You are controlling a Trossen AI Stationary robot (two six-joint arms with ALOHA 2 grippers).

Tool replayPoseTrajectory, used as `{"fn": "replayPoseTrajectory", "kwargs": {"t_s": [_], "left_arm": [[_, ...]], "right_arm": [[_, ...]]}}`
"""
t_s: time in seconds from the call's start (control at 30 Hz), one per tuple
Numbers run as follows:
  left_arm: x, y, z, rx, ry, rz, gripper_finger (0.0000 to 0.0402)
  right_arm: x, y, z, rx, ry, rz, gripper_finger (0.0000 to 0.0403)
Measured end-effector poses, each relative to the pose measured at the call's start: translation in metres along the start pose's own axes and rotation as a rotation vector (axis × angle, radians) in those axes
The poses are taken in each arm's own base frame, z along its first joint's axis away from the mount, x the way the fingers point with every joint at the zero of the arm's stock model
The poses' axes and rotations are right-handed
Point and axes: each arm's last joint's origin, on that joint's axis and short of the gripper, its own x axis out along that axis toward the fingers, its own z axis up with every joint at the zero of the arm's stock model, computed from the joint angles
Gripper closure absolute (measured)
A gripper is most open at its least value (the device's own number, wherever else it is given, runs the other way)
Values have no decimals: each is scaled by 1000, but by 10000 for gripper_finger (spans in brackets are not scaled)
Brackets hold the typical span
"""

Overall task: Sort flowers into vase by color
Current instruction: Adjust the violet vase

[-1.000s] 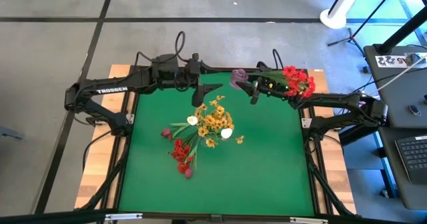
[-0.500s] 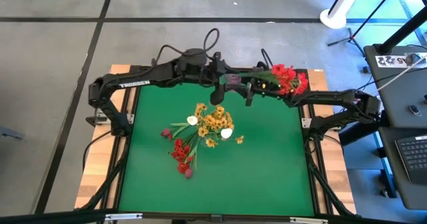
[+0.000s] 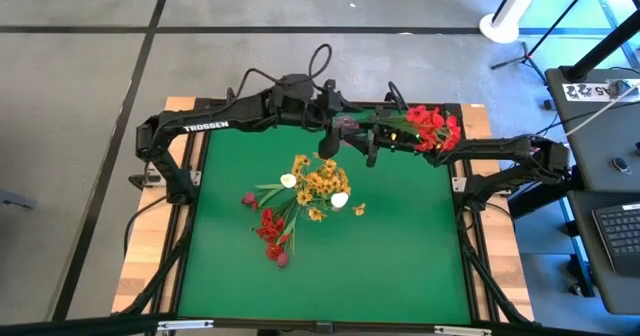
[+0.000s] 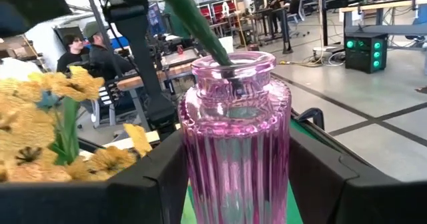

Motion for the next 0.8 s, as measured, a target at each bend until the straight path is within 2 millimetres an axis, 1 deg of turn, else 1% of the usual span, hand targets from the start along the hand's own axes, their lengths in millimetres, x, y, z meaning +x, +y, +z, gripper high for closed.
{"fn": "replayPoseTrajectory", "kwargs": {"t_s": [0.13, 0.27, 0.53, 0.7, 0.8], "left_arm": [[8, -5, -5, 2, 14, -12, 146], [9, -6, -5, 4, 9, 0, 146], [9, -6, -3, 7, -13, 23, 146], [9, -6, -3, 8, -14, 24, 146], [9, -5, -1, 16, -27, 32, 154]], "right_arm": [[3, 8, 6, -13, -15, 26, 198], [6, 15, 9, -25, -18, 39, 198], [7, 13, 3, -32, 61, -14, 198], [6, 12, 2, -33, 77, -17, 198], [6, 12, 1, -33, 82, -18, 198]]}}
